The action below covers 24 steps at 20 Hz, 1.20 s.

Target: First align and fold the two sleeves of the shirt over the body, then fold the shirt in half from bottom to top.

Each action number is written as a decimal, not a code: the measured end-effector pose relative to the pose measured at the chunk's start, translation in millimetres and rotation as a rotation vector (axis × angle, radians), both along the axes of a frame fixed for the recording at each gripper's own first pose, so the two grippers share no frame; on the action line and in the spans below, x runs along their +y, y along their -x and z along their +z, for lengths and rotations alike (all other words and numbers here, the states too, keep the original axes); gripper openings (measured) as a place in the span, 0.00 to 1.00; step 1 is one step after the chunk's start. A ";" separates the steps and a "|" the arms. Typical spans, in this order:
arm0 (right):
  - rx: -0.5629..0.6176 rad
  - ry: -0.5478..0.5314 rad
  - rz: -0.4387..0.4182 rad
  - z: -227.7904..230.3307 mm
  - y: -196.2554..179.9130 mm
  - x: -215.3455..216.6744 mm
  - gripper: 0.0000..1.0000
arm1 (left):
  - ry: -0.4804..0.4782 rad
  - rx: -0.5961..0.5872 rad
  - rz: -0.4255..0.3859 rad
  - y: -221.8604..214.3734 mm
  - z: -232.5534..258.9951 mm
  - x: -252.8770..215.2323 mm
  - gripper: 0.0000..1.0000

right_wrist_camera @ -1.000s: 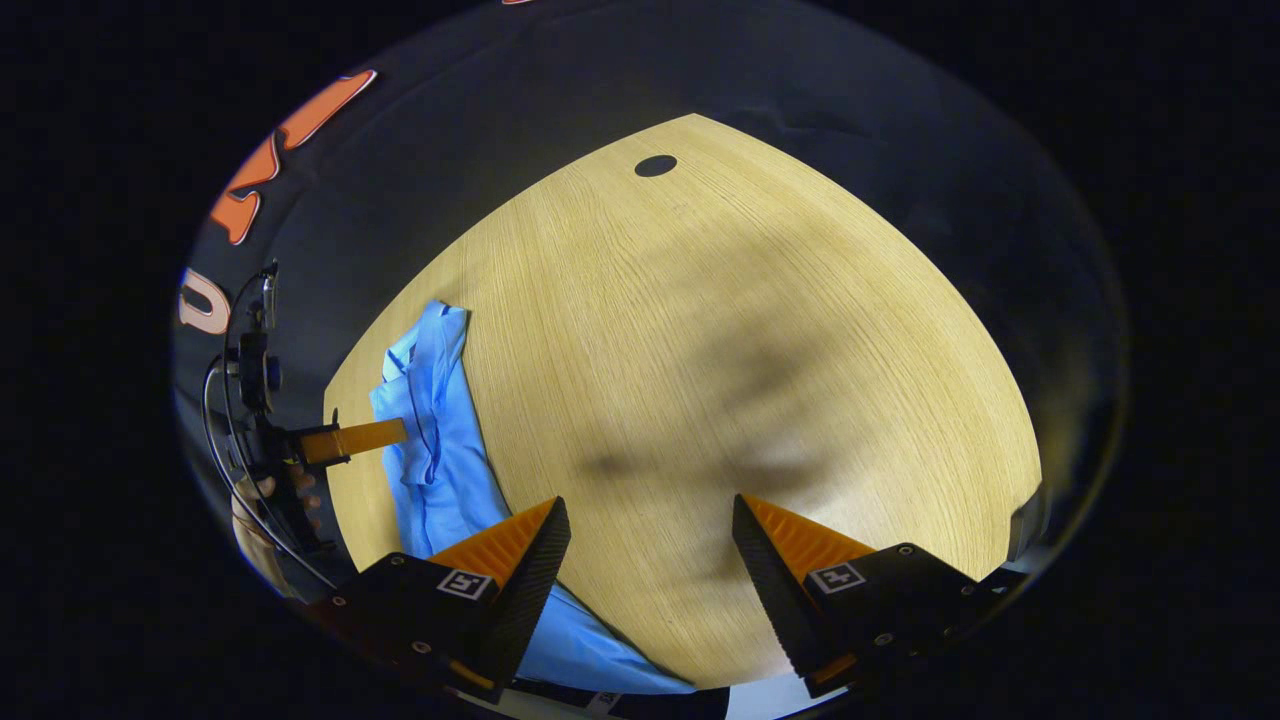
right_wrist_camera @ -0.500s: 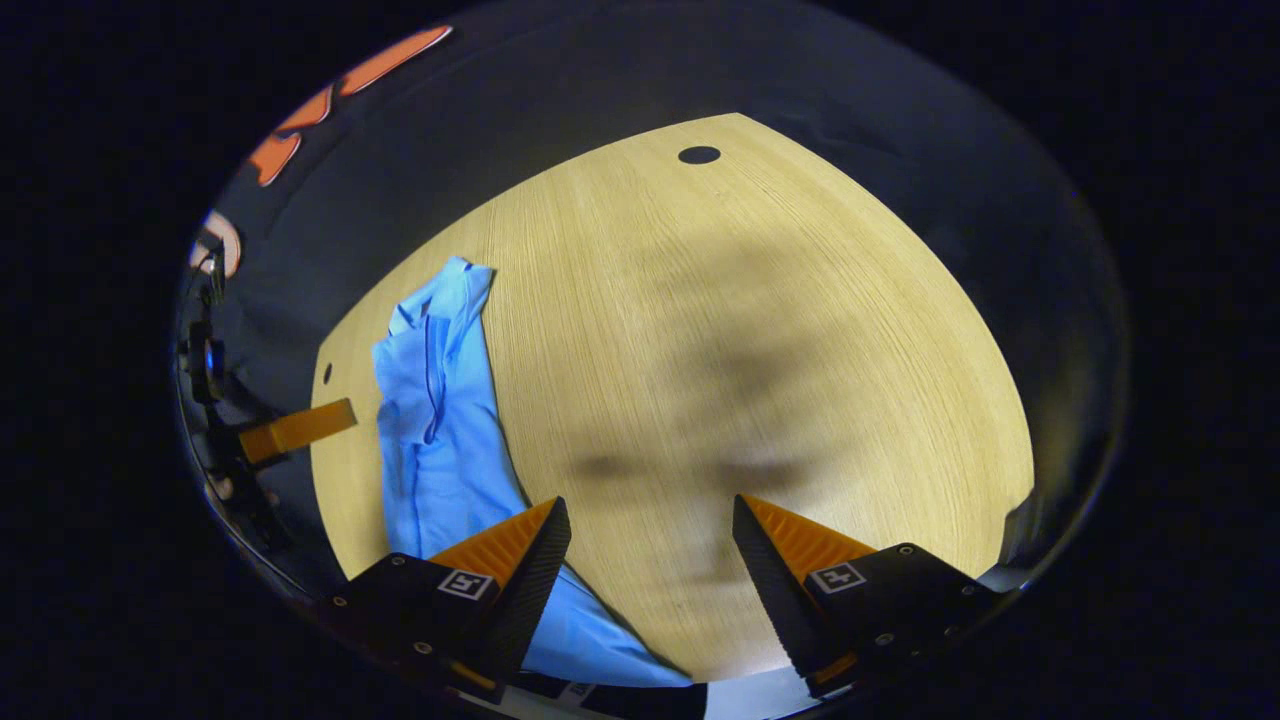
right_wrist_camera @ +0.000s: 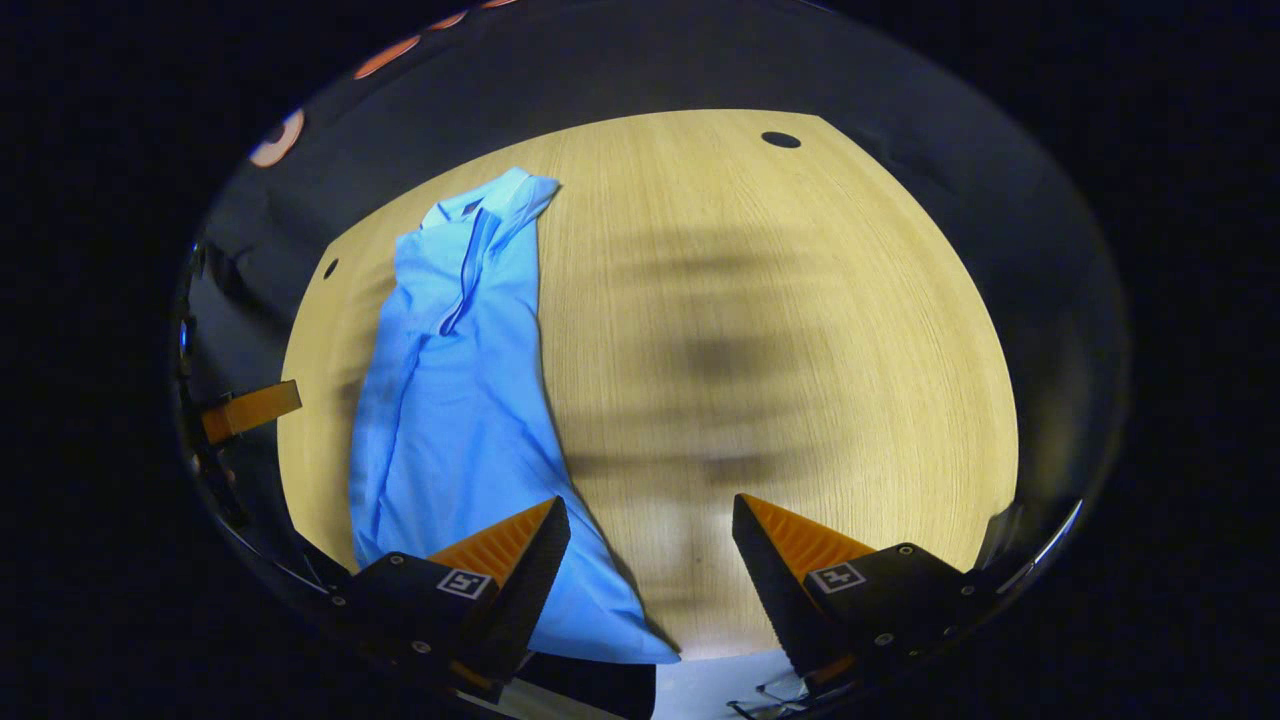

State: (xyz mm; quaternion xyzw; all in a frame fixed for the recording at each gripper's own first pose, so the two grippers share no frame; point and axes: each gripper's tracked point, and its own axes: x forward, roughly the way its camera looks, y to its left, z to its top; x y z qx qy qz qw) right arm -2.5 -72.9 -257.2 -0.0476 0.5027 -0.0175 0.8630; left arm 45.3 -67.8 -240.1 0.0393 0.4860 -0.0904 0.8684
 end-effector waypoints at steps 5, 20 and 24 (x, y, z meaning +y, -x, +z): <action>0.058 0.083 0.043 -24.5 34.4 0.3 0.99 | -0.018 0.049 0.043 56.2 -35.4 33.4 1.00; 0.246 0.141 0.054 -89.3 122.2 16.5 0.99 | 0.008 0.306 0.089 182.6 -132.1 48.3 1.00; 0.252 0.161 0.061 -99.3 126.5 19.2 0.99 | -0.006 0.320 0.098 186.1 -141.2 51.0 1.00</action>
